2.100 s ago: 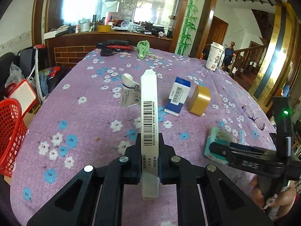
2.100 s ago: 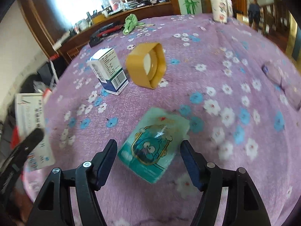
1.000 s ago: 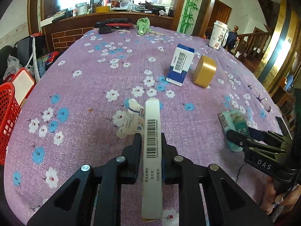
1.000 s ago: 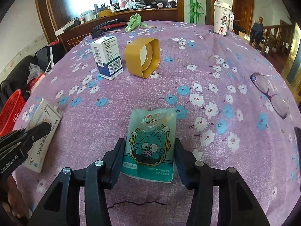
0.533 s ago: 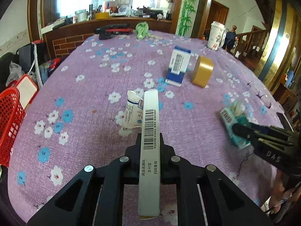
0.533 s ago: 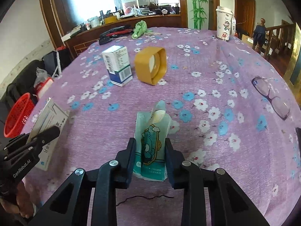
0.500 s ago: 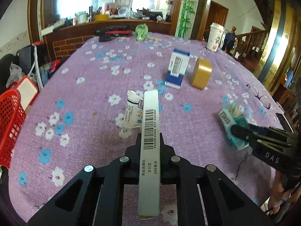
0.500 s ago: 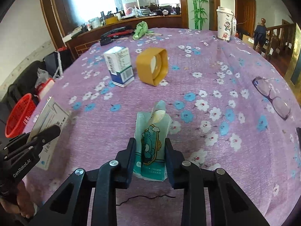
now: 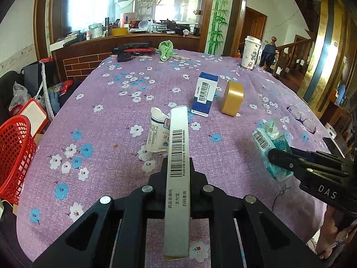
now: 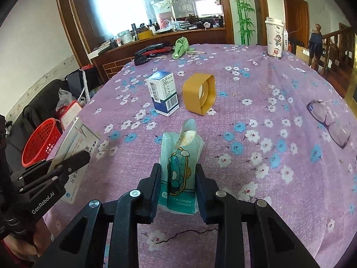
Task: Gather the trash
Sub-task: 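Lift the medicine box and wipes packet and turn toward the red wastebasket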
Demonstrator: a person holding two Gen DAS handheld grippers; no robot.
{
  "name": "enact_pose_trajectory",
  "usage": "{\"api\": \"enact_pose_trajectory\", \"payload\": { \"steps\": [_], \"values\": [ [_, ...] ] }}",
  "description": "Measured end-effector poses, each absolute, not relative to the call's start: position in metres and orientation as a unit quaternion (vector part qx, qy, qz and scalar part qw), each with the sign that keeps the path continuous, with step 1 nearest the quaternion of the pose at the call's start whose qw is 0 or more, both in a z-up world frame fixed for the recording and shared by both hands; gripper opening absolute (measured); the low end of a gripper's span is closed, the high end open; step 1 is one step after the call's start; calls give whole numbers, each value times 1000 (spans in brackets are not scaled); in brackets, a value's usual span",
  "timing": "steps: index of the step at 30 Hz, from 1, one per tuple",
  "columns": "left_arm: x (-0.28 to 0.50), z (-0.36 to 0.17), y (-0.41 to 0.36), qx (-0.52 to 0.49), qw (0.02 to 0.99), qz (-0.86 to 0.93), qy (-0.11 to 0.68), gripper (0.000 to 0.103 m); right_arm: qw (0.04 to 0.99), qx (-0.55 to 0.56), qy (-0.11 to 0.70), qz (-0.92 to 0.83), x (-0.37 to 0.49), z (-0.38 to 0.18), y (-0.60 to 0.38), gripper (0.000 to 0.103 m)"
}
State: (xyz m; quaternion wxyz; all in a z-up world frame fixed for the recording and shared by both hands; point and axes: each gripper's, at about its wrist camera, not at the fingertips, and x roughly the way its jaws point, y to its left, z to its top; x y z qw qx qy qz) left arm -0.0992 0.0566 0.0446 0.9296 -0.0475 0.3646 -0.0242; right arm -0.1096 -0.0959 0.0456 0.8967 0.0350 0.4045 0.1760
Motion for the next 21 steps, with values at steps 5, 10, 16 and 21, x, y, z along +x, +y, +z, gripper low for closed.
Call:
{"api": "enact_pose_trajectory", "payload": {
  "steps": [5,10,16,21],
  "values": [
    [-102,46,58,-50,931,-24,361,12,895,32,406,180,-111,46,-90,31],
    [-102,47,59,-51,931,-25,362,12,896,32,403,184,-115,50,-89,31],
    [-107,52,54,-43,933,-30,356,12,896,35,401,189,-120,53,-92,31],
    [-107,54,51,-39,933,-31,356,12,898,38,396,189,-121,57,-95,31]
  ]
}}
